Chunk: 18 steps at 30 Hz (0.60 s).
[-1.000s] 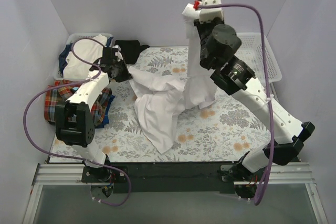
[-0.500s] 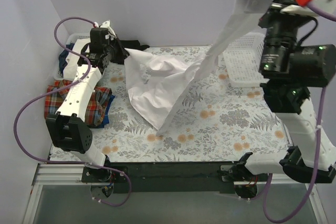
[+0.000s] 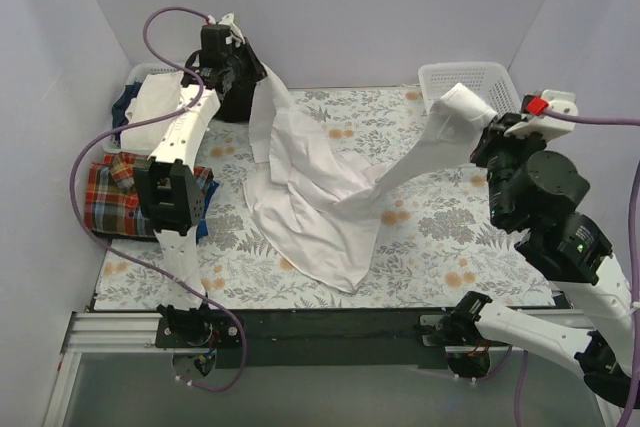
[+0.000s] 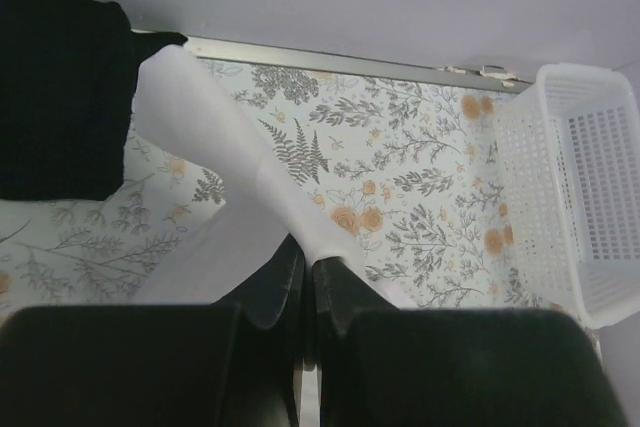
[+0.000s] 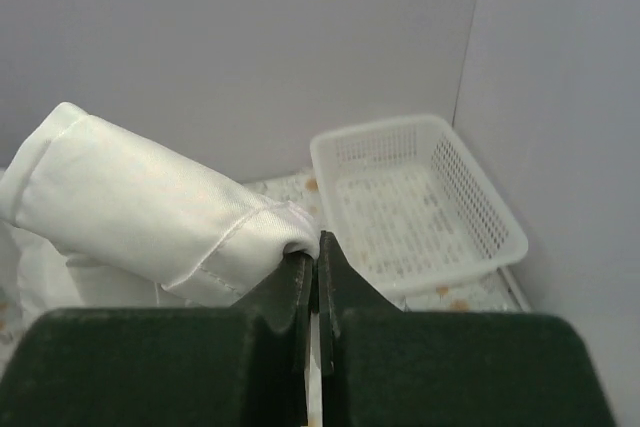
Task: Fold and stack the long sleeve shirts
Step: Flatten the shirt out
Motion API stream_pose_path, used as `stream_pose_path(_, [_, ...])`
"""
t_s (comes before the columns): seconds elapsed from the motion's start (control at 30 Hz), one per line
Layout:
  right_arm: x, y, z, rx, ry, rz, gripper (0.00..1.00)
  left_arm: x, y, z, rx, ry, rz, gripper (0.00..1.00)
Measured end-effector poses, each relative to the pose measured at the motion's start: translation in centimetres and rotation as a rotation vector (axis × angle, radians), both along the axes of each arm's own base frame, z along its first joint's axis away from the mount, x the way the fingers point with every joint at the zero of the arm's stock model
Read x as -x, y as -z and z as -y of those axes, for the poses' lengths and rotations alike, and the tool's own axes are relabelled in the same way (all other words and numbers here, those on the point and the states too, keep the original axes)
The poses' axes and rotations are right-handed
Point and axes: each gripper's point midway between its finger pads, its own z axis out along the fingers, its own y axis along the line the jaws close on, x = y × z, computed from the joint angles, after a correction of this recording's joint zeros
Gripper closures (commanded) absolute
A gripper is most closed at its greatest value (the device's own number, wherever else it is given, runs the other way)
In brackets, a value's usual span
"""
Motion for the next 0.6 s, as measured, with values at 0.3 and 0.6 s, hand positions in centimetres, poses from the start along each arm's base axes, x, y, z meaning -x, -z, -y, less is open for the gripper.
stream_pose_path(0.3, [1.8,8.2,0.9,-0.071,0.014,-0.229,0.99,-4.4,6.3,11.0,0.046,0.199,-0.005,0.41])
stream_pose_path(0.6, [1.6,8.4,1.6,-0.075,0.078,-0.247,0.99,0.7,9.1,16.8,0.005,0.334,-0.053,0.02])
